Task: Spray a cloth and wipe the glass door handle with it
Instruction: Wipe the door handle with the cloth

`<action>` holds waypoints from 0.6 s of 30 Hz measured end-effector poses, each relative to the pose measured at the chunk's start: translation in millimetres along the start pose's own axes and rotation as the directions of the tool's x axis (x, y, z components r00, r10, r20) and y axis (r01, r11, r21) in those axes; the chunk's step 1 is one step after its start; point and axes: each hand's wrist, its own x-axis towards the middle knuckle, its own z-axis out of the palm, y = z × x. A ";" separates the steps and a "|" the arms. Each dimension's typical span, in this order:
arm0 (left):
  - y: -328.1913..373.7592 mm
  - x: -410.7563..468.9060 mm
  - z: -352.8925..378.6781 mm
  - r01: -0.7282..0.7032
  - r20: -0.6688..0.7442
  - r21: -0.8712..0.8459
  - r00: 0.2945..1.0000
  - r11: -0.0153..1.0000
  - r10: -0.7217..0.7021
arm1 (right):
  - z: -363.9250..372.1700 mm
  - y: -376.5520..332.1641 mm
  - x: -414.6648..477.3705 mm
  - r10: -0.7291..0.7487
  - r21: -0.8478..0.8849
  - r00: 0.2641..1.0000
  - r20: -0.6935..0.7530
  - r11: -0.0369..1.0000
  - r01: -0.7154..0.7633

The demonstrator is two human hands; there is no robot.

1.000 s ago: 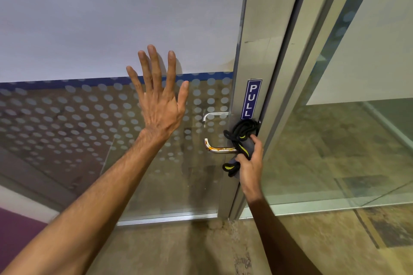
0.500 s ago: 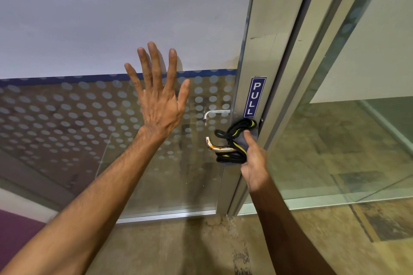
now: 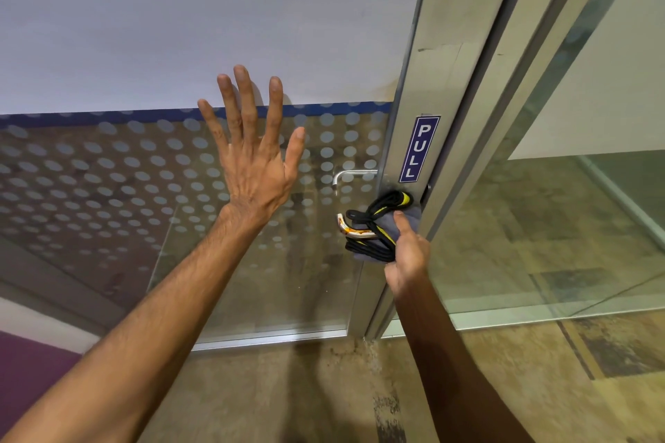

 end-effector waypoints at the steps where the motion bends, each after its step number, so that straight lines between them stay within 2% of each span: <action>1: -1.3 -0.7 0.4 -0.002 0.001 -0.004 1.000 1.000 0.002 | 1.6 2.7 -1.4 -0.009 0.021 1.000 -0.010 1.000 0.009; 8: -9.6 -0.2 5.1 -0.031 0.010 -0.021 0.999 0.999 0.031 | 9.0 19.7 -3.6 -0.019 0.100 0.999 -0.050 0.995 0.024; 18: -21.5 -5.9 15.7 -0.084 0.010 -0.029 0.996 0.996 0.085 | 41.3 62.3 -18.6 -0.095 0.203 0.980 -0.174 0.970 0.130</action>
